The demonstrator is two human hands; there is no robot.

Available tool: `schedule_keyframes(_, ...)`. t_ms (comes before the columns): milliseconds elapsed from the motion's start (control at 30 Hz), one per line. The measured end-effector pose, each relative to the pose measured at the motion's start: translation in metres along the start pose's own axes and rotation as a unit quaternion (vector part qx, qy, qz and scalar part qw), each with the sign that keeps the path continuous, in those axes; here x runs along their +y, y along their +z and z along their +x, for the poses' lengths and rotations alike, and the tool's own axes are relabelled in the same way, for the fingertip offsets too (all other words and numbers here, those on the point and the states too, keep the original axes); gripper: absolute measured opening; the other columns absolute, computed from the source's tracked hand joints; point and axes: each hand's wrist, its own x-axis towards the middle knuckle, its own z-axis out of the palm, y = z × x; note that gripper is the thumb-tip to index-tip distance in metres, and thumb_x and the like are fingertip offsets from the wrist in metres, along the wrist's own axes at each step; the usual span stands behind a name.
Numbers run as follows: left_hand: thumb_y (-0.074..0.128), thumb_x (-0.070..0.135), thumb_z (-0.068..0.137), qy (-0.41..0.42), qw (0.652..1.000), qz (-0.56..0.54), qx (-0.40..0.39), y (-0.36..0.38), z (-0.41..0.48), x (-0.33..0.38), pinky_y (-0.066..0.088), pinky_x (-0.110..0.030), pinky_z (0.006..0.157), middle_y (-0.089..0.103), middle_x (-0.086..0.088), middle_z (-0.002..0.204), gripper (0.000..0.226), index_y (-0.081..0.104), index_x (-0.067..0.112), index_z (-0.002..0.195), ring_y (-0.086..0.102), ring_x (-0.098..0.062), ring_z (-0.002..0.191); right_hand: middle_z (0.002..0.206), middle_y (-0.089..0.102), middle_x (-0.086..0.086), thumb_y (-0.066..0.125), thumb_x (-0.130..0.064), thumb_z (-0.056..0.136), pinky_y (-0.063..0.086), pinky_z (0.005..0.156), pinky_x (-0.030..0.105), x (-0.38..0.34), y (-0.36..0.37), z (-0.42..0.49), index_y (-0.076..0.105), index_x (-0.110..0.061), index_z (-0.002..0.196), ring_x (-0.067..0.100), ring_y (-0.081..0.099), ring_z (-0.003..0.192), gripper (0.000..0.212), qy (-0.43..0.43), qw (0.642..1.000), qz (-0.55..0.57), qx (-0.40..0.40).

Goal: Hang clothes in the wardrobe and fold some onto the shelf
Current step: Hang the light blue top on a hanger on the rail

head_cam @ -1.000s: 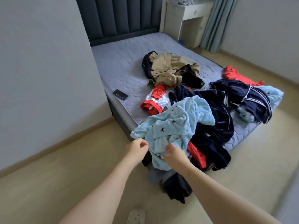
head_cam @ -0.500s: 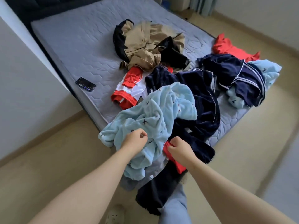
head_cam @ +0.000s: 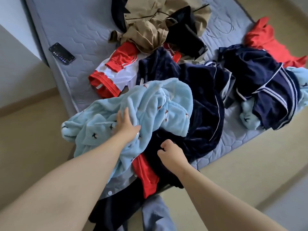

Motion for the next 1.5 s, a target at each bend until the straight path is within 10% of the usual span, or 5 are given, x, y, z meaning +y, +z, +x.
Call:
schedule_keyframes(533,0.056,0.021,0.089,0.022,0.982,-0.185,-0.019,-0.063,-0.088,-0.045,0.042,-0.031,0.072,0.061,0.001,0.082,0.008,0.062,0.021,0.085,0.054,-0.019,0.082,0.084,0.052,-0.009,0.045,-0.045,0.091,0.039,0.059,0.023,-0.038,0.013,-0.013,0.045,-0.016,0.126,0.006,0.049,0.071,0.045,0.059,0.987,0.151,0.014)
schedule_keyframes(800,0.067,0.014,0.083,0.126,0.951,-0.146,-0.242,-0.156,-0.15,-0.084,0.039,-0.003,0.057,0.062,0.025,0.064,0.024,0.066,0.034,0.069,0.056,0.011,0.065,0.117,0.056,0.009,0.065,-0.03,0.083,0.05,0.056,0.037,-0.114,0.021,-0.024,0.047,-0.022,0.124,0.028,0.061,0.089,0.045,0.188,0.785,0.59,0.028)
schedule_keyframes(1067,0.048,0.035,0.094,-0.025,0.975,-0.216,-0.05,-0.165,-0.146,-0.106,0.043,-0.027,0.075,0.058,0.0,0.093,0.02,0.063,0.021,0.096,0.052,-0.015,0.087,0.089,0.068,0.009,0.043,0.001,0.073,0.053,0.067,0.033,-0.139,0.039,-0.06,0.067,-0.024,0.094,0.027,0.065,0.083,0.04,0.024,0.867,0.497,0.0)
schedule_keyframes(1200,0.055,0.049,0.087,-0.155,0.869,-0.469,-0.037,-0.157,-0.141,-0.086,0.045,-0.035,0.09,0.058,-0.004,0.11,0.034,0.056,0.024,0.111,0.055,-0.023,0.102,0.086,0.069,0.011,0.041,0.006,0.068,0.054,0.071,0.036,-0.144,0.048,-0.085,0.072,-0.024,0.082,0.028,0.065,0.081,0.045,-0.05,0.896,0.426,-0.118)
schedule_keyframes(1500,0.057,0.013,0.087,-0.27,0.823,-0.496,-0.066,-0.162,-0.14,-0.073,0.049,-0.033,0.07,0.059,-0.013,0.062,0.012,0.056,0.002,0.081,0.056,-0.026,0.07,0.083,0.066,0.004,0.051,0.006,0.074,0.053,0.083,0.032,-0.142,0.047,-0.114,0.069,-0.025,0.078,0.018,0.062,0.086,0.035,-0.147,0.948,0.146,-0.241)
